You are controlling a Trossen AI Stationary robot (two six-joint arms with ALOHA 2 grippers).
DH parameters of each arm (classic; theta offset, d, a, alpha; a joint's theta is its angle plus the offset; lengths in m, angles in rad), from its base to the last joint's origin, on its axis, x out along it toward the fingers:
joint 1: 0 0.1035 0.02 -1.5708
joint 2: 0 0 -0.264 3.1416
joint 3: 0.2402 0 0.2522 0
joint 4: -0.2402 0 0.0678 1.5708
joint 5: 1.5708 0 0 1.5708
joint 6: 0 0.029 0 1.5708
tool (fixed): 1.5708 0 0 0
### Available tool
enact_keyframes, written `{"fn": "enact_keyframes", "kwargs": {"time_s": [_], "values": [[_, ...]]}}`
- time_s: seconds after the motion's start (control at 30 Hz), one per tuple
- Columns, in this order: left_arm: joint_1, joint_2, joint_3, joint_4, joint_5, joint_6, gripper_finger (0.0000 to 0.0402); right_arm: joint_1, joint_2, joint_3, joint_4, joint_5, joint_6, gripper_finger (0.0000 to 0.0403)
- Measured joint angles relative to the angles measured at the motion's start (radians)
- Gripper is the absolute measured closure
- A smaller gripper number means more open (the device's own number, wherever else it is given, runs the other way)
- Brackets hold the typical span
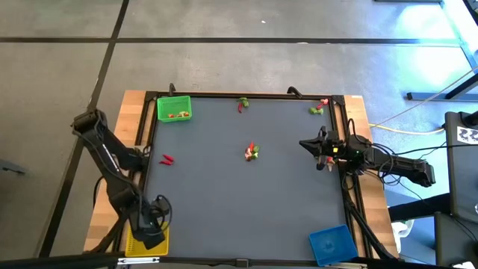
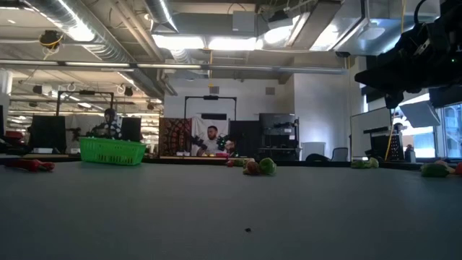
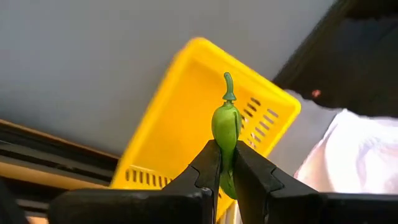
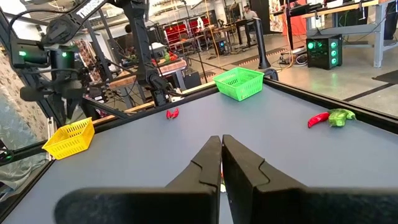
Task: Sort produce into baskets
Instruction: Put the green chili pepper into the yellow bin, then put the red chili pepper into the yellow bin
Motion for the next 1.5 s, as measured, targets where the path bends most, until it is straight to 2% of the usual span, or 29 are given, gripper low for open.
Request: {"fn": "enact_keyframes", "kwargs": {"time_s": [0.4, 0.63, 0.73, 0.93, 1.1, 1.2, 1.5], "values": [[-0.012, 0.121, 0.0, 0.068, 0.008, -0.03, 0.037, 0.0, 0.0, 0.0, 0.0, 0.0, 0.0, 0.0386], [-0.012, 0.139, 0.0, 0.049, 0.008, -0.042, 0.0369, 0.0, 0.0, 0.0, 0.0, 0.0, 0.0, 0.0386], [-0.012, 0.139, 0.0, 0.033, 0.007, -0.061, 0.0352, 0.0, 0.0, 0.0, 0.0, 0.0, 0.0, 0.0386], [-0.011, 0.136, 0.0, 0.034, 0.007, -0.067, 0.0291, 0.0, 0.0, 0.0, 0.0, 0.0, 0.0, 0.0386], [0.001, 0.108, 0.0, 0.034, 0.004, -0.084, 0.027, 0.0, 0.0, 0.0, 0.0, 0.0, 0.0, 0.0386], [0.02, 0.067, 0.0, 0.025, -0.036, -0.091, 0.0269, 0.0, 0.0, 0.0, 0.0, 0.0, 0.0, 0.0386], [0.142, -0.09, 0.0, -0.081, -0.258, -0.143, 0.0274, 0.0, 0.0, 0.0, 0.001, 0.0, 0.0, 0.0386]]}}
